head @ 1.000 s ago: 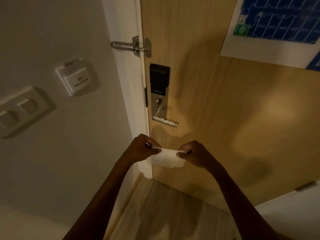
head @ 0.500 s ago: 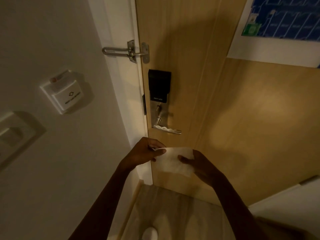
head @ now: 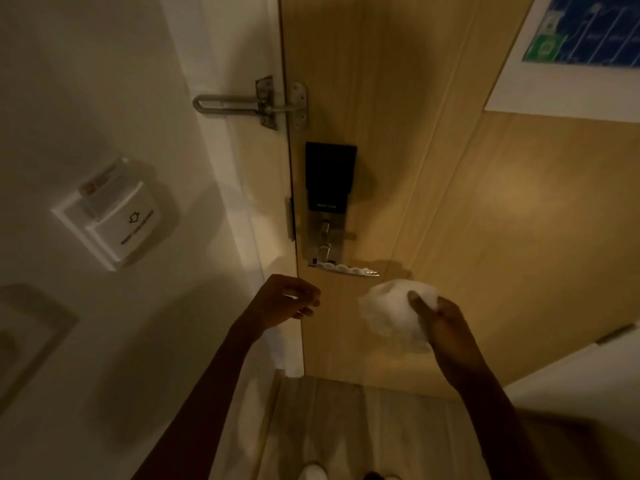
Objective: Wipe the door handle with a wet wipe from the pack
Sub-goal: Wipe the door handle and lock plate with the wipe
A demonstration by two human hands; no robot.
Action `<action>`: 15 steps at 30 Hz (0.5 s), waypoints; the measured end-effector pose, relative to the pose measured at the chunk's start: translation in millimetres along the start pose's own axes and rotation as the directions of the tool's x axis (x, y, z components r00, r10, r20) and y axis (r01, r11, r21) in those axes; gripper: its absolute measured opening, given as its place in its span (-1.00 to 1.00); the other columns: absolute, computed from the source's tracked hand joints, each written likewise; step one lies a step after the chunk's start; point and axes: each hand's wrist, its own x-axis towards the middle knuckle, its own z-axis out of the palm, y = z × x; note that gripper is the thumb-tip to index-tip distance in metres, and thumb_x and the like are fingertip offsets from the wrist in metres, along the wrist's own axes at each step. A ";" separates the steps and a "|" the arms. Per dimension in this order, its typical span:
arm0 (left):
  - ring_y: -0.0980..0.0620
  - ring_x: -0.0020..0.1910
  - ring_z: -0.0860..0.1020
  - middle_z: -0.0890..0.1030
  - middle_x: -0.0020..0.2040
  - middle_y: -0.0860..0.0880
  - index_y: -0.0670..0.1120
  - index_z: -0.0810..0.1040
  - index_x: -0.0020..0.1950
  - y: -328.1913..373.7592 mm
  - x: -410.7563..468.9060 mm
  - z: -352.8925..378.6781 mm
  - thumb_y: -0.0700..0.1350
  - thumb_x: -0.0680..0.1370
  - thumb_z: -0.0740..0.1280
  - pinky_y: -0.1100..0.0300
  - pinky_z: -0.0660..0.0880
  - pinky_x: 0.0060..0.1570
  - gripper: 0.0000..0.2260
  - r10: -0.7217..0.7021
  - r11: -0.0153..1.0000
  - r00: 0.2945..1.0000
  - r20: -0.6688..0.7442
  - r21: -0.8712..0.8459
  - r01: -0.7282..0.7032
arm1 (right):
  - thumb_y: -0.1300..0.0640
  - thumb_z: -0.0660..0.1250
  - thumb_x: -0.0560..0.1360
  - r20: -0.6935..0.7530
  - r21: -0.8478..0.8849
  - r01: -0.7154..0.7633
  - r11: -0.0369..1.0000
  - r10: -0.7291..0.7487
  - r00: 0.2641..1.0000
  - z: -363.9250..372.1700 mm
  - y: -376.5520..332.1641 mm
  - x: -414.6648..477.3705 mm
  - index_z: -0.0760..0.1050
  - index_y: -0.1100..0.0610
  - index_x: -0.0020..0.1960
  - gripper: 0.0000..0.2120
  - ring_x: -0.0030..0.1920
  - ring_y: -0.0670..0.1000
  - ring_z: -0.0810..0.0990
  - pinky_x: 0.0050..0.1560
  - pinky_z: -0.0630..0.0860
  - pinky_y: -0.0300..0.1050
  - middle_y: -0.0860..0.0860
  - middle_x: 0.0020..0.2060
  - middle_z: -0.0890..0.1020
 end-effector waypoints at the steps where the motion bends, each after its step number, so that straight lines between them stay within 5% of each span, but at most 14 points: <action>1: -0.07 -0.18 0.71 0.73 -0.14 -0.06 -0.10 0.68 0.01 -0.8 4.7 -4.6 -0.14 0.50 0.42 0.15 0.65 -0.15 -0.88 -0.006 1.000 0.999 -0.041 -0.019 0.005 | 0.01 0.30 0.57 -0.060 -0.053 0.080 0.995 -0.083 0.995 2.2 -9.7 0.7 0.57 0.18 0.22 -0.68 0.01 0.16 0.69 -0.02 0.64 0.11 0.15 0.03 0.70; 5: -0.08 -0.14 0.70 0.71 -0.08 -0.12 -0.16 0.64 0.08 -3.0 27.7 -14.3 -0.15 0.52 0.40 0.20 0.62 -0.19 -0.83 0.001 0.999 0.978 -0.207 -0.034 -0.009 | 0.07 0.27 0.61 -0.273 -0.266 0.264 0.927 -0.335 0.902 11.3 -32.0 22.5 0.63 0.19 0.07 -0.76 -0.14 0.02 0.67 -0.14 0.54 -0.08 -0.01 -0.17 0.69; 8: -0.04 -0.14 0.69 0.70 -0.06 -0.14 -0.20 0.63 0.09 -3.1 47.1 -16.1 -0.13 0.54 0.38 0.21 0.61 -0.15 -0.81 -0.006 1.000 0.977 -0.213 -0.020 0.001 | 0.12 0.24 0.63 -0.309 -0.411 0.303 0.860 -0.445 0.841 19.1 -29.2 48.7 0.61 0.19 0.12 -0.78 -0.04 0.04 0.65 -0.10 0.51 -0.21 -0.01 -0.10 0.68; 12: -0.02 -0.20 0.66 0.70 -0.13 -0.19 -0.17 0.67 -0.03 -6.2 67.0 -12.6 -0.14 0.54 0.38 0.16 0.61 -0.08 -0.88 -0.032 0.999 0.978 -0.206 -0.024 0.028 | 0.28 0.17 0.64 0.001 -0.614 0.439 0.656 -0.556 0.831 38.5 -7.3 71.3 0.52 0.26 0.31 -0.71 0.19 -0.01 0.55 0.11 0.36 -0.50 0.15 0.19 0.63; 15: -0.03 -0.17 0.68 0.70 -0.15 -0.15 -0.13 0.68 -0.06 -4.6 75.5 -9.0 -0.11 0.54 0.39 0.21 0.64 -0.13 -0.89 -0.054 0.997 0.982 -0.179 -0.061 0.044 | 0.29 0.14 0.64 0.231 -0.640 0.499 0.584 -0.473 0.850 50.5 11.9 75.2 0.45 0.26 0.37 -0.68 0.27 0.04 0.53 0.24 0.33 -0.40 0.16 0.28 0.57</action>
